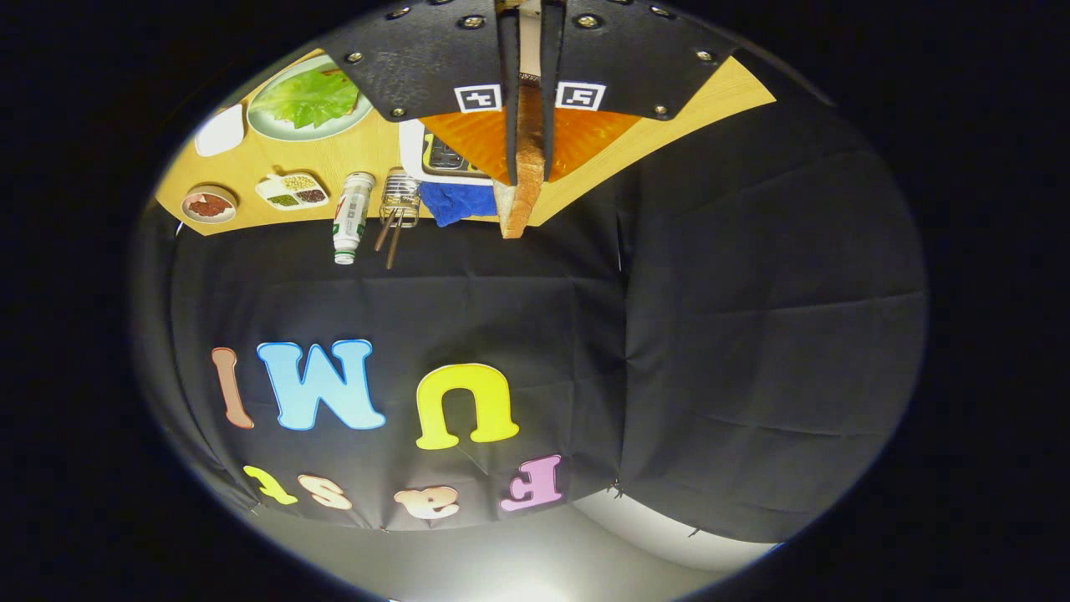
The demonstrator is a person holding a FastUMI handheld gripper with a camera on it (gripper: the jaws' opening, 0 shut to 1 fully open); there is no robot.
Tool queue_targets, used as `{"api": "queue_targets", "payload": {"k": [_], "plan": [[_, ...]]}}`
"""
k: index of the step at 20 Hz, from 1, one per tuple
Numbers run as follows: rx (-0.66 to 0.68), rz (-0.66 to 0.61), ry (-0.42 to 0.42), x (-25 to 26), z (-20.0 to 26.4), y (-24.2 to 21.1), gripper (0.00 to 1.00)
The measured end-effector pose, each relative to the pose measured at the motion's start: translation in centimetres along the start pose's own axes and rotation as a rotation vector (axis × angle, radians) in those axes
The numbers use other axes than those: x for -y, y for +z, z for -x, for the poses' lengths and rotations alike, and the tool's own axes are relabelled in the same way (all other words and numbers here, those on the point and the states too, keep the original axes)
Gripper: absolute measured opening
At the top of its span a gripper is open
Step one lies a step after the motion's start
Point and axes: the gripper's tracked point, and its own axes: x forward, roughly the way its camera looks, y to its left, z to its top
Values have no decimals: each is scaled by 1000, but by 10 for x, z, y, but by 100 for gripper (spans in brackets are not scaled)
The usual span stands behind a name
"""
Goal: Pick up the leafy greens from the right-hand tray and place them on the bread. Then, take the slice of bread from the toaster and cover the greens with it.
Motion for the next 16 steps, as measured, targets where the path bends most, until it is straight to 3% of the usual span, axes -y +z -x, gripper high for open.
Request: {"api": "queue_targets", "payload": {"k": [10, 16], "plan": [[79, -11, -8, 36, 32, 42, 9], [66, -2, -89, 93, 52, 37, 10]]}}
